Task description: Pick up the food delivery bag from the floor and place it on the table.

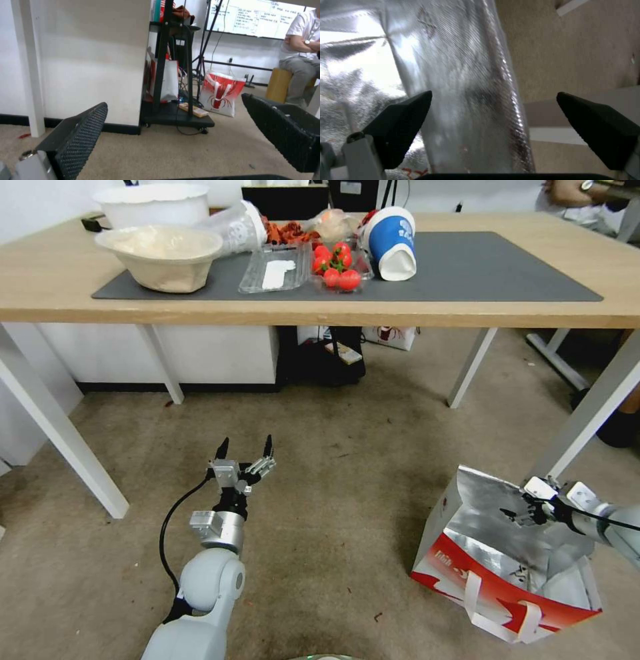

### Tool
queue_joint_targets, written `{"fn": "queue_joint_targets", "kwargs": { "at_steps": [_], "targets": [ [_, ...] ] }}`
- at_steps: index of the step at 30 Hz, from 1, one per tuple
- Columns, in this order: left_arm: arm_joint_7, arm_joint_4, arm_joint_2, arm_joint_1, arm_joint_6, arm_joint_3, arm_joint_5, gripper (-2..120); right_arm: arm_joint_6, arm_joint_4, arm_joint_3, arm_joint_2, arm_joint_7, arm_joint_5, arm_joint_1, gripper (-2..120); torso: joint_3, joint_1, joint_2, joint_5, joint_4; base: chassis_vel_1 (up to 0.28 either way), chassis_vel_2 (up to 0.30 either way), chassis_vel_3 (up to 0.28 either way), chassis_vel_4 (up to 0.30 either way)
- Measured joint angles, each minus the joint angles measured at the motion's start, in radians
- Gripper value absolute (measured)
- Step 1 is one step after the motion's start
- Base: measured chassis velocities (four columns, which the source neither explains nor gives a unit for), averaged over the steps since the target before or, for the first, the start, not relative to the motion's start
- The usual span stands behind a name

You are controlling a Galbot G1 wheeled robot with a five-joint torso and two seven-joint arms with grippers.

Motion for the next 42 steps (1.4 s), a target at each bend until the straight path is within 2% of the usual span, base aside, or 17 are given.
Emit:
{"fn": "queue_joint_targets", "kwargs": {
  "at_steps": [5,8,10,13,15,17,18,22,23,24,26,27,30,34,42],
  "targets": [
    [0.0,0.008,-0.007,-0.003,0.001,0.004,0.0,100,0.009,-0.031,-0.01,0.007,0.004,-0.019,0.016,94,0.0,0.0,0.0,0.0,0.0,0.0,0.0,0.0,0.0],
    [0.0,0.02,-0.012,-0.013,0.001,0.006,0.0,100,0.018,-0.068,-0.033,0.025,0.007,-0.031,0.049,82,0.0,0.0,0.0,0.0001,0.0,0.0,0.0,0.0,0.0],
    [-0.001,0.022,-0.012,-0.014,0.001,0.006,0.0,100,0.02,-0.076,-0.039,0.028,0.006,-0.034,0.057,78,0.0,0.0,0.0,0.0002,0.0,0.0,0.0,0.0,0.0],
    [-0.002,0.029,-0.012,-0.02,0.002,0.005,-0.001,100,0.024,-0.094,-0.055,0.036,0.003,-0.036,0.081,64,0.0,0.0,0.0,0.0001,0.0,0.0,0.0,0.0,0.0],
    [-0.002,0.031,-0.012,-0.021,0.003,0.005,-0.001,100,0.026,-0.099,-0.061,0.037,0.002,-0.037,0.089,60,0.0,0.0,0.0,0.0002,0.0,0.0,0.0,0.0,0.0],
    [-0.011,0.035,-0.013,-0.025,0.003,0.005,-0.001,100,0.029,-0.108,-0.07,0.04,-0.001,-0.039,0.101,48,0.0,0.0,0.0,0.0001,0.0001,0.0,0.0,0.0,0.0],
    [-0.011,0.035,-0.013,-0.025,0.003,0.005,-0.001,100,0.029,-0.108,-0.07,0.04,-0.001,-0.039,0.101,48,0.0,0.0,0.0,0.0001,0.0001,0.0,0.0,0.0,0.0],
    [-0.026,0.038,-0.014,-0.03,0.003,0.01,-0.002,100,0.035,-0.111,-0.074,0.042,-0.007,-0.039,0.104,32,0.0,0.0,0.0,0.0001,0.0,0.0,0.0,0.0,0.0],
    [-0.026,0.038,-0.014,-0.03,0.003,0.01,-0.002,100,0.035,-0.111,-0.074,0.042,-0.007,-0.039,0.104,32,0.0,0.0,0.0,0.0001,0.0,0.0,0.0,0.0,0.0],
    [-0.028,0.038,-0.014,-0.03,0.003,0.011,-0.002,100,0.037,-0.111,-0.074,0.042,-0.011,-0.039,0.102,25,0.0,0.0,0.0,0.0001,0.0001,0.0,0.0,0.0,0.0],
    [-0.033,0.038,-0.014,-0.033,0.004,0.013,-0.002,100,0.038,-0.106,-0.071,0.038,-0.021,-0.039,0.094,17,0.0,0.0,0.0,0.0003,0.0,0.0,0.0,0.0,0.0],
    [-0.033,0.038,-0.014,-0.033,0.004,0.013,-0.002,100,0.038,-0.106,-0.071,0.038,-0.021,-0.039,0.094,17,0.0,0.0,0.0,0.0003,0.0,0.0,0.0,0.0,0.0],
    [-0.044,0.037,-0.014,-0.035,0.005,0.017,-0.002,100,0.039,-0.09,-0.055,0.026,-0.037,-0.038,0.076,3,0.0,0.0,0.0,0.0002,-0.0001,0.0,0.0,0.0,0.0],
    [-0.043,0.027,-0.012,-0.032,0.034,0.018,0.018,100,0.04,-0.063,-0.034,0.016,-0.049,-0.031,0.045,0,0.0,0.0,0.0,0.0002,0.0,0.0,0.0,0.0,0.0],
    [-0.037,0.019,-0.009,-0.026,0.037,0.019,0.035,100,0.054,0.025,0.045,0.001,-0.073,0.017,-0.061,0,0.0,0.0,0.0,0.0002,0.0,0.0,0.0,0.0,0.0]
  ]
}}
